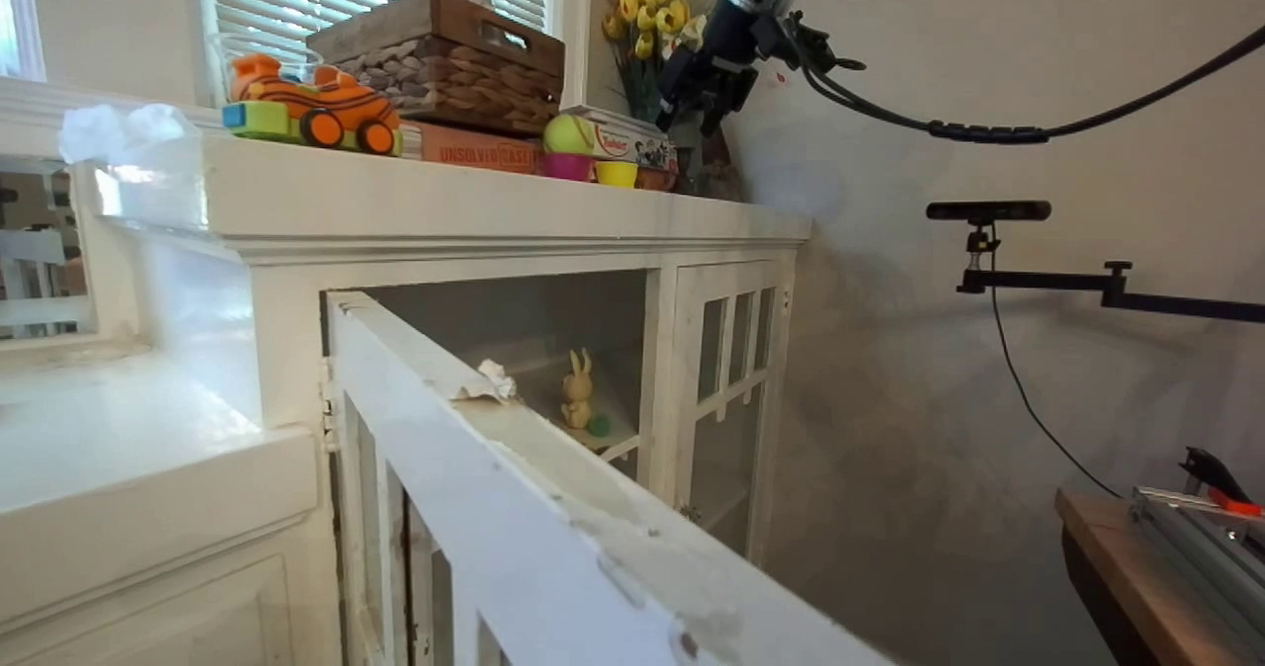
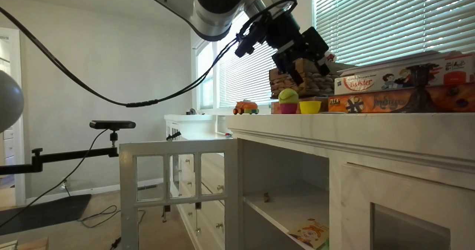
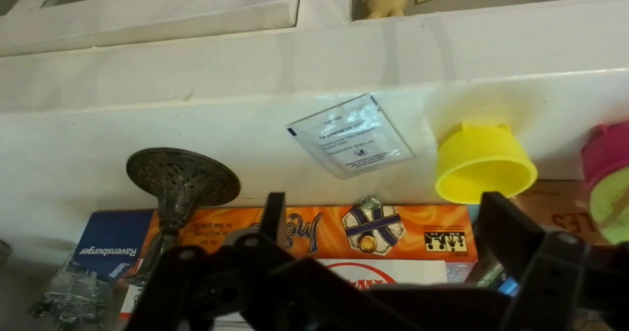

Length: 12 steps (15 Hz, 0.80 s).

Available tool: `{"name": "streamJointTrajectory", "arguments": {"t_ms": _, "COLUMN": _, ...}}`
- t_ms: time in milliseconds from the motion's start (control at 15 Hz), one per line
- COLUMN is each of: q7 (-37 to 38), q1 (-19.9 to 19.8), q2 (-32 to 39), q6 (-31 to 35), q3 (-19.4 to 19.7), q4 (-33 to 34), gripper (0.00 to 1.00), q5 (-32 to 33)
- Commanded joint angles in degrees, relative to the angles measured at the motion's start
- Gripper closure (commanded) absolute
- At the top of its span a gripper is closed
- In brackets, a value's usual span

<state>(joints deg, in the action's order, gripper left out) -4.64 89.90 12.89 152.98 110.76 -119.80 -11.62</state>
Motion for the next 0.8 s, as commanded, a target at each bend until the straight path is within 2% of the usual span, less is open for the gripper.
{"name": "streamJointTrajectory", "arguments": {"t_ms": 0, "q7": 0.5, "q1": -7.77, "q2": -1.62, "q6": -1.37, "q3": -8.17, "q4": 2.88, "gripper": 0.0, "q5": -2.65}}
{"name": "streamJointTrajectory", "arguments": {"t_ms": 67, "q7": 2.76, "q1": -6.76, "q2": -3.08, "q6": -0.53, "q3": -7.86, "q4": 2.69, "gripper": 0.0, "q5": -0.07}}
{"name": "streamJointTrajectory", "arguments": {"t_ms": 333, "q7": 5.21, "q1": -10.89, "q2": -3.94, "q6": 0.81, "q3": -14.21, "q4": 2.45, "gripper": 0.0, "q5": -0.31}}
{"name": "streamJointTrajectory", "arguments": {"t_ms": 733, "q7": 7.9, "q1": -19.27, "q2": -2.07, "q6": 1.37, "q3": -23.06, "q4": 2.76, "gripper": 0.0, "q5": -1.16}}
